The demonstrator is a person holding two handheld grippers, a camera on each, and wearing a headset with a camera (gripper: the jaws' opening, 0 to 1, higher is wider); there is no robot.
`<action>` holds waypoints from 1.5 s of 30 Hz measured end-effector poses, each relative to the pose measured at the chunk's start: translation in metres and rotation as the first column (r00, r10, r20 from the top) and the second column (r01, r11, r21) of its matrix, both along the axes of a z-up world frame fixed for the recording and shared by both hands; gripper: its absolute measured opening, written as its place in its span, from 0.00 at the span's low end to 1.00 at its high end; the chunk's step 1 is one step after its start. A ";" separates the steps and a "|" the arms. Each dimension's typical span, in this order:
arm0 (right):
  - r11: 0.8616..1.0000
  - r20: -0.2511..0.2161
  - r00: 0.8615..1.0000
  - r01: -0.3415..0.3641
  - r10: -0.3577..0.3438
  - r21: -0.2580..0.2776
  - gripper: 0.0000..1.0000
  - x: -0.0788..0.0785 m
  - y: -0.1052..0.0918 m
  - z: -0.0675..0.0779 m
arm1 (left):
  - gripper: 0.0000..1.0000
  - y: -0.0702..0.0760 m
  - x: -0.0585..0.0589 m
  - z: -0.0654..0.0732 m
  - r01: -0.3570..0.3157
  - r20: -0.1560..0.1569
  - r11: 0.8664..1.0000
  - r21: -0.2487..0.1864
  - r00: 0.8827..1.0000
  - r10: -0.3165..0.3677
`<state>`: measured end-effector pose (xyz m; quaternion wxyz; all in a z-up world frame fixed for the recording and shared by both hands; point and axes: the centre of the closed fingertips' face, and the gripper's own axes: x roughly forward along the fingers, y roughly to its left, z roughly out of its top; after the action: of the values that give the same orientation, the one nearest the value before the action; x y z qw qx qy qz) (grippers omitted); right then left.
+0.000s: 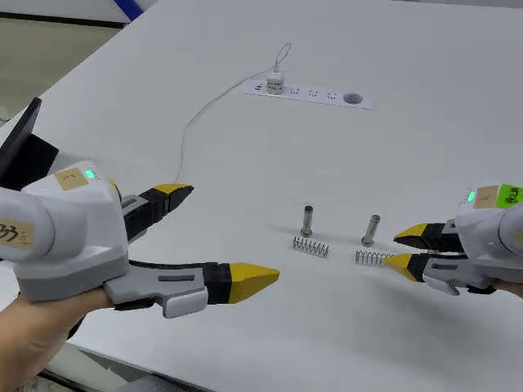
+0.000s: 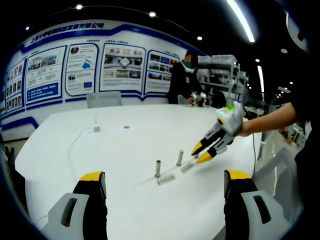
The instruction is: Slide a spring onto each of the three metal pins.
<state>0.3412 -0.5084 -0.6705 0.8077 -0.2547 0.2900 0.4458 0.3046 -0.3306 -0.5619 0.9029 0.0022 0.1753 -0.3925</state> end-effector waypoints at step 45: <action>0.998 -0.156 0.987 0.029 -0.036 -0.047 0.12 -0.006 -0.001 -0.035 | 0.99 -0.010 -0.011 -0.004 0.044 -0.024 0.999 0.017 0.999 -0.044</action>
<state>0.3348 -0.5095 -0.7053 0.7837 -0.2317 0.3667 0.4446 0.2936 -0.3409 -0.5664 0.8919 0.0096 0.1893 -0.4106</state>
